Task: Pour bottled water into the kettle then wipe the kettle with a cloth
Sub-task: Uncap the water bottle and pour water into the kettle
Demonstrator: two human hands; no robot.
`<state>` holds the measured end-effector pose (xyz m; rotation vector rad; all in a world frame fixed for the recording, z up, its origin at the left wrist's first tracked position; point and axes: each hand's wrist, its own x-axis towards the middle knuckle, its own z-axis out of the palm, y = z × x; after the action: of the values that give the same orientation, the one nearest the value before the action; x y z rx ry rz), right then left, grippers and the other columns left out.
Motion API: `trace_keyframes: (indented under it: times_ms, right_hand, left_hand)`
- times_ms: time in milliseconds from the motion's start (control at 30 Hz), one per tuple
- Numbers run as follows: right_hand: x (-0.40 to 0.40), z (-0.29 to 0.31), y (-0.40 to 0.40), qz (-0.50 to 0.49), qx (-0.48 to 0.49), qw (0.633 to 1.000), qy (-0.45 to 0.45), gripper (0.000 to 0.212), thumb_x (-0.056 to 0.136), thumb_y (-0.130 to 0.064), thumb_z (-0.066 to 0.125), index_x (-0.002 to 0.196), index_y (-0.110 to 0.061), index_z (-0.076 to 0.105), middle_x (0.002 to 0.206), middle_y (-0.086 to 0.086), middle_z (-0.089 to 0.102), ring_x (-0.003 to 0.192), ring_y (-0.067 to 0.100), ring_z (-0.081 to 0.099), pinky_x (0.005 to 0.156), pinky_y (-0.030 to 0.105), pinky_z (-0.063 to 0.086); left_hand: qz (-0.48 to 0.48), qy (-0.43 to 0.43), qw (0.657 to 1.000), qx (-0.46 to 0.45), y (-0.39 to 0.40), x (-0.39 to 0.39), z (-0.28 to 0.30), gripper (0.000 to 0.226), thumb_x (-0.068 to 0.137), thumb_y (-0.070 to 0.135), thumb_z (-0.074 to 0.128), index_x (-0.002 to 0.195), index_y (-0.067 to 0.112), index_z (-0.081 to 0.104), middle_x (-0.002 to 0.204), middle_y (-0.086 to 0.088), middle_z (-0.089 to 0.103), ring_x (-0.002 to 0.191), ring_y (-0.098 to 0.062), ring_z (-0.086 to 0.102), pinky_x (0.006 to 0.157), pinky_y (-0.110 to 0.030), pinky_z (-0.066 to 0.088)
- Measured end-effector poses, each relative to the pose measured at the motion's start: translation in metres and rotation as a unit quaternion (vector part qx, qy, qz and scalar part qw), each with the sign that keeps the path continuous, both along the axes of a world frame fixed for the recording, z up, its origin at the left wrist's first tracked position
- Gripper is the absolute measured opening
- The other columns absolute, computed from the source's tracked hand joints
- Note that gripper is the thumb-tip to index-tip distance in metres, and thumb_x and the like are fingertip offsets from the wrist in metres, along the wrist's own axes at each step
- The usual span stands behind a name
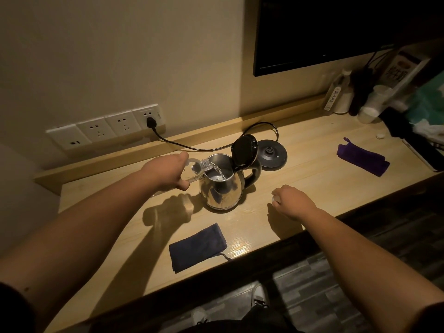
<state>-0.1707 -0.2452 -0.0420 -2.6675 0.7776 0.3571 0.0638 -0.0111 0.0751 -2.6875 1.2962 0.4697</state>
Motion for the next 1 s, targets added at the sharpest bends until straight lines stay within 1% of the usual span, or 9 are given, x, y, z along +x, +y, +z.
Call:
trace_keyframes:
  times_ms: [167, 300, 433, 600, 667, 733, 833, 933, 1000]
  right_hand:
    - [-0.0004, 0.0013, -0.0002, 0.005, -0.002, 1.000, -0.001, 0.041, 0.097, -0.029, 0.047, 0.136, -0.015, 0.052, 0.134, 0.011, 0.054, 0.111, 0.027, 0.058, 0.089, 0.034, 0.047]
    - [-0.0016, 0.0008, 0.0007, 0.005, -0.002, 1.000, -0.002, 0.041, 0.097, -0.029, 0.047, 0.136, -0.016, 0.052, 0.135, 0.010, 0.054, 0.111, 0.027, 0.058, 0.089, 0.033, 0.047]
    - [-0.0031, 0.0016, 0.0015, 0.004, -0.001, 1.000, -0.001, 0.041, 0.097, -0.029, 0.047, 0.136, -0.016, 0.052, 0.136, 0.010, 0.053, 0.111, 0.027, 0.058, 0.089, 0.032, 0.046]
    - [-0.0051, 0.0012, 0.0019, 0.001, -0.005, 1.000, -0.004, 0.038, 0.097, -0.029, 0.048, 0.131, -0.015, 0.056, 0.131, 0.010, 0.056, 0.107, 0.026, 0.060, 0.088, 0.031, 0.048]
    - [-0.0053, 0.0013, 0.0016, 0.000, -0.006, 1.000, -0.003, 0.039, 0.097, -0.029, 0.048, 0.132, -0.015, 0.056, 0.132, 0.010, 0.055, 0.108, 0.026, 0.059, 0.089, 0.032, 0.048]
    - [-0.0056, 0.0015, 0.0012, 0.000, -0.003, 1.000, -0.002, 0.040, 0.097, -0.029, 0.048, 0.134, -0.016, 0.054, 0.134, 0.010, 0.054, 0.110, 0.027, 0.059, 0.090, 0.033, 0.048]
    - [-0.0057, 0.0004, 0.0012, 0.002, -0.004, 1.000, -0.001, 0.042, 0.096, -0.029, 0.047, 0.136, -0.016, 0.052, 0.135, 0.010, 0.054, 0.112, 0.026, 0.058, 0.090, 0.033, 0.047]
    - [-0.0052, 0.0002, 0.0010, 0.003, -0.002, 1.000, -0.002, 0.042, 0.097, -0.030, 0.047, 0.136, -0.016, 0.052, 0.135, 0.010, 0.054, 0.111, 0.026, 0.058, 0.090, 0.033, 0.047]
    - [-0.0046, 0.0002, 0.0007, 0.004, -0.002, 1.000, -0.004, 0.042, 0.097, -0.030, 0.047, 0.136, -0.016, 0.052, 0.134, 0.010, 0.055, 0.111, 0.026, 0.058, 0.090, 0.033, 0.047]
  left_hand:
    - [0.000, 0.004, 1.000, -0.004, -0.0004, -0.0023, 0.0011, 0.059, 0.081, 0.034, 0.076, 0.123, 0.013, 0.041, 0.082, 0.001, 0.046, 0.078, -0.019, 0.053, 0.055, -0.029, 0.037]
    - [-0.003, -0.004, 1.000, -0.004, -0.0007, -0.0042, 0.0023, 0.058, 0.081, 0.034, 0.076, 0.122, 0.013, 0.041, 0.078, 0.003, 0.044, 0.077, -0.018, 0.052, 0.053, -0.028, 0.035]
    - [-0.007, -0.007, 1.000, -0.001, -0.0013, -0.0043, 0.0023, 0.059, 0.080, 0.035, 0.076, 0.123, 0.012, 0.041, 0.085, 0.000, 0.047, 0.080, -0.020, 0.053, 0.057, -0.030, 0.038]
    - [-0.004, -0.013, 1.000, 0.001, -0.0024, -0.0047, 0.0028, 0.059, 0.082, 0.034, 0.076, 0.123, 0.012, 0.040, 0.080, 0.002, 0.041, 0.080, -0.020, 0.051, 0.056, -0.030, 0.038]
    - [-0.004, -0.017, 1.000, 0.002, -0.0023, -0.0042, 0.0026, 0.058, 0.082, 0.033, 0.075, 0.123, 0.012, 0.040, 0.078, 0.003, 0.040, 0.079, -0.020, 0.051, 0.056, -0.030, 0.037]
    - [-0.005, -0.020, 1.000, 0.006, -0.0021, -0.0034, 0.0024, 0.059, 0.082, 0.034, 0.075, 0.124, 0.012, 0.040, 0.080, 0.002, 0.042, 0.080, -0.020, 0.051, 0.056, -0.029, 0.037]
    - [-0.011, -0.027, 1.000, 0.012, -0.0021, -0.0016, 0.0019, 0.060, 0.082, 0.036, 0.075, 0.124, 0.012, 0.040, 0.090, -0.002, 0.047, 0.083, -0.021, 0.052, 0.060, -0.031, 0.042]
    - [-0.016, -0.027, 0.999, 0.011, -0.0019, 0.0003, 0.0009, 0.060, 0.082, 0.037, 0.075, 0.125, 0.013, 0.040, 0.091, -0.002, 0.047, 0.082, -0.020, 0.052, 0.060, -0.031, 0.043]
    - [-0.017, -0.026, 0.999, 0.008, -0.0022, 0.0017, 0.0007, 0.061, 0.082, 0.038, 0.075, 0.125, 0.013, 0.040, 0.091, -0.001, 0.047, 0.082, -0.020, 0.052, 0.061, -0.032, 0.046]
